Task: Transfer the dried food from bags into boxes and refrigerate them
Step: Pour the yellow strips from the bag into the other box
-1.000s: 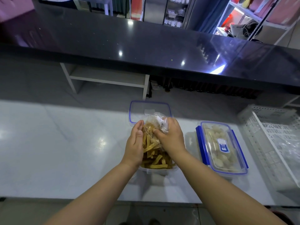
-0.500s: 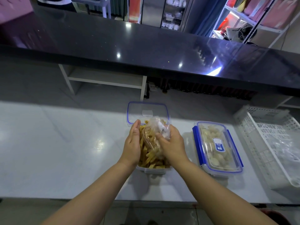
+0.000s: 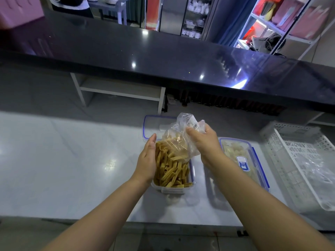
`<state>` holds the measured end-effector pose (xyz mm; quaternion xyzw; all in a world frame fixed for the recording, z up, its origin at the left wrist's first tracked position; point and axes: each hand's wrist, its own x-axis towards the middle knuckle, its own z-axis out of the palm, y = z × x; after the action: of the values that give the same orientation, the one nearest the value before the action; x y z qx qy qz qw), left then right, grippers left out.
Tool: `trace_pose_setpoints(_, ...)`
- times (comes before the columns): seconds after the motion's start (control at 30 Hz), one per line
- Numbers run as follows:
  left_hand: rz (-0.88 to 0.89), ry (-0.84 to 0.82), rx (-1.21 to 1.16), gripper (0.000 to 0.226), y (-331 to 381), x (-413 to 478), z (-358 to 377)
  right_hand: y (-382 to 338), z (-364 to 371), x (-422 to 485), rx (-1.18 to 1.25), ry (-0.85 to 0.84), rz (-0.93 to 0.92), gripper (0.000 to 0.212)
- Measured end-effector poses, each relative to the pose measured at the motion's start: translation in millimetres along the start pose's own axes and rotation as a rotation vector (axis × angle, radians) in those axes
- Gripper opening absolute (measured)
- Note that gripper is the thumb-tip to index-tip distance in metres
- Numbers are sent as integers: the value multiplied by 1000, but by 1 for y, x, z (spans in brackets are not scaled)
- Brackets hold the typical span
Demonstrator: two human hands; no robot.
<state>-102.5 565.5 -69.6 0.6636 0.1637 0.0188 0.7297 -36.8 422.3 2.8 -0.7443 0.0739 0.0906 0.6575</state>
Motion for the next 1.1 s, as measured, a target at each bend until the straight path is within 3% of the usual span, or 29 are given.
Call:
trace_pose_setpoints(0.2, -20, 29, 9, 50, 12, -3, -4, -9, -16, -1, 129, 28, 68, 14)
trace_pose_setpoints(0.47, 36, -5, 87, 48, 28, -12, -7, -7, -36, -22, 435, -67, 214, 22)
trace_pose_setpoints(0.7, 224, -54, 227, 36, 58, -26, 4, 1, -40, -32, 583, -40, 248, 32)
trace_pose_setpoints(0.83, 238, -121, 226, 50, 67, -40, 23, 10, -34, -39, 668, -45, 261, 45)
trace_pose_setpoints(1.0, 310, -61, 264, 5, 69, -45, 33, 18, -38, -46, 799, -27, 248, 41)
trace_pose_setpoints(1.1, 348, -40, 204, 7, 77, -44, 35, 24, -49, -47, 836, 5, 229, 40)
